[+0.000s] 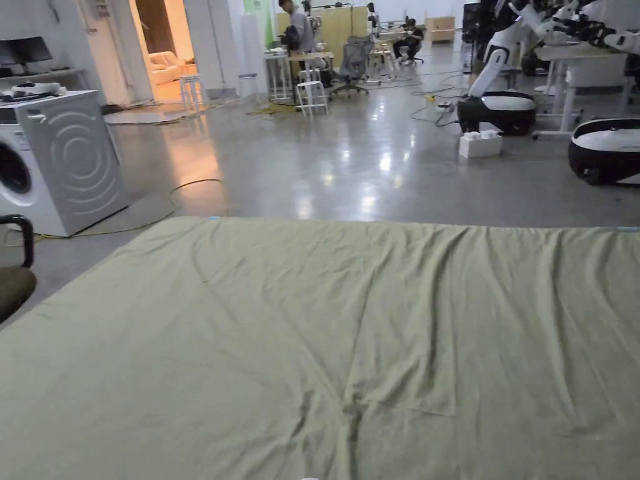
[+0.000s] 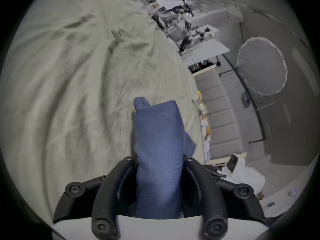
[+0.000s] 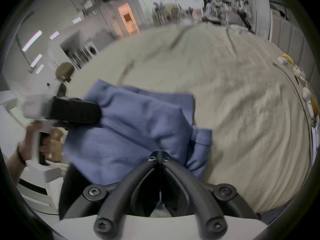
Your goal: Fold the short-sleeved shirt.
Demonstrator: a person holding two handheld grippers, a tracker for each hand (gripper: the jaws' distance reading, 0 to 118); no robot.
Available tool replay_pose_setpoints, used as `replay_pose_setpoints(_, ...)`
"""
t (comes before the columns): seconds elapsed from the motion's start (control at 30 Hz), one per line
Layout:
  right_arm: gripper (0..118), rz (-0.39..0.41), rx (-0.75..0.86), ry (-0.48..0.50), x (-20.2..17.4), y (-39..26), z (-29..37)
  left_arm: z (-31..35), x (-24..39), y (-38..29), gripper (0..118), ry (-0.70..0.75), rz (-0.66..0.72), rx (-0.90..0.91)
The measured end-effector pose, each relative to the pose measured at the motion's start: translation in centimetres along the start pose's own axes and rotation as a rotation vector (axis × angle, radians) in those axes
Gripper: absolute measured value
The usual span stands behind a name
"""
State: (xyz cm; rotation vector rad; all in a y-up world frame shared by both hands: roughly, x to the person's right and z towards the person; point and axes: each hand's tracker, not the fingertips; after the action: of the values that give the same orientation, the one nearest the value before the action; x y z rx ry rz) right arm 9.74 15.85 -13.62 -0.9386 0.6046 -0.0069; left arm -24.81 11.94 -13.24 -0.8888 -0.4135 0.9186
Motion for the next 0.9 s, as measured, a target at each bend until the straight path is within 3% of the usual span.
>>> replay_pose_setpoints(0.1,1,0.047,0.074,0.130,-1.3,0.0,4.1,5.0,-1.4,2.3,37,-0.027,0.020,0.091)
replay_pose_setpoints(0.23,1,0.074,0.042,0.095,-1.1,-2.6,7.5,14.9,-5.2,7.9,37,0.136,-0.034,0.182)
replay_pose_setpoints(0.3,1,0.018,0.012,0.095,0.0,-4.6,8.2,19.4,-7.5,10.6,37,0.265,-0.018,0.234)
replay_pose_setpoints(0.4,1,-0.150,-0.043,0.116,1.6,-7.0,8.6,24.6,-12.0,15.0,37,0.401,0.090,0.288)
replay_pose_setpoints(0.53,1,-0.223,-0.067,0.079,3.1,-8.2,8.2,25.7,-14.3,17.2,38,0.465,0.097,0.252)
replay_pose_setpoints(0.6,1,-0.240,-0.062,0.075,3.5,-8.1,7.9,24.5,-15.0,17.3,49,0.507,0.112,0.200)
replay_pose_setpoints(0.63,1,-0.245,-0.060,0.074,3.7,-7.9,7.7,23.6,-15.1,17.2,53,0.600,0.136,0.224)
replay_pose_setpoints(0.7,1,-0.233,-0.037,0.069,3.7,-7.4,8.0,23.0,-14.5,16.8,61,0.771,0.058,0.246)
replay_pose_setpoints(0.73,1,-0.210,-0.011,0.067,3.7,-7.0,8.3,23.1,-13.8,16.6,76,0.856,0.021,0.260)
replay_pose_setpoints(0.83,1,-0.166,0.064,0.055,4.0,-6.4,9.2,26.0,-9.8,15.9,78,0.991,-0.059,0.330)
replay_pose_setpoints(0.9,1,-0.157,0.122,0.051,4.3,-5.7,9.9,28.4,-5.2,14.7,78,0.959,-0.155,0.451)
